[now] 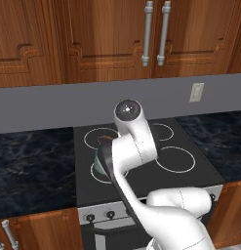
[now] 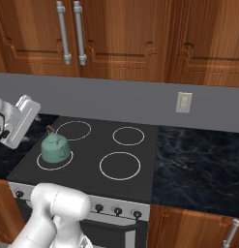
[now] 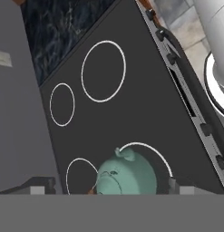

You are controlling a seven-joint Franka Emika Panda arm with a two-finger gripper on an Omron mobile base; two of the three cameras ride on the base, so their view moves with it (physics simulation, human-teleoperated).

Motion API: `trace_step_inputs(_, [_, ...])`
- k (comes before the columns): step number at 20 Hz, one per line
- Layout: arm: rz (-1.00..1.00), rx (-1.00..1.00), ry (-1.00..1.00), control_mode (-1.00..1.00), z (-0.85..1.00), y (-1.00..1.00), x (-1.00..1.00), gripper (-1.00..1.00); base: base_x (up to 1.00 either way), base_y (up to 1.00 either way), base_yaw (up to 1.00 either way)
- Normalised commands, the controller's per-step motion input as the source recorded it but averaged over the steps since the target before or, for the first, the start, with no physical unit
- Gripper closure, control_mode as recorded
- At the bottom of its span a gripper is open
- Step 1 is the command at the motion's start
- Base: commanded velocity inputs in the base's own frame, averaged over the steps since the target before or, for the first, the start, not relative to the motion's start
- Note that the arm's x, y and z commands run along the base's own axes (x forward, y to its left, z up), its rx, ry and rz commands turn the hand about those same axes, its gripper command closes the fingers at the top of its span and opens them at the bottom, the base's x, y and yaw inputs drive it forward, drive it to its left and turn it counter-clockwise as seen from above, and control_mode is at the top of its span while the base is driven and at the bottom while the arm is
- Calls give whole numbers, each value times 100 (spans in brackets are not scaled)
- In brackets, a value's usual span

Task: The kettle is done boiling. Turn off the stove, then wait for 300 timesteps before moving the kettle to the dining table.

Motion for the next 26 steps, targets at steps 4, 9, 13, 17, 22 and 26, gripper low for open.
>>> trace_step_inputs(4, [-6,1,0,-100,-20,16,14,-100,0,0,0])
trace_step_inputs(9, [-8,5,1,-100,-16,11,21,-100,0,0,0])
trace_step_inputs(13, [-8,8,2,-100,-9,10,25,-100,0,0,0])
trace_step_inputs(17, [-8,8,1,-100,-12,12,23,-100,0,0,0])
trace_step_inputs(22, [-8,7,0,-100,-13,14,22,-100,0,0,0])
trace_step_inputs(26, [-8,7,0,-100,-14,15,21,-100,0,0,0])
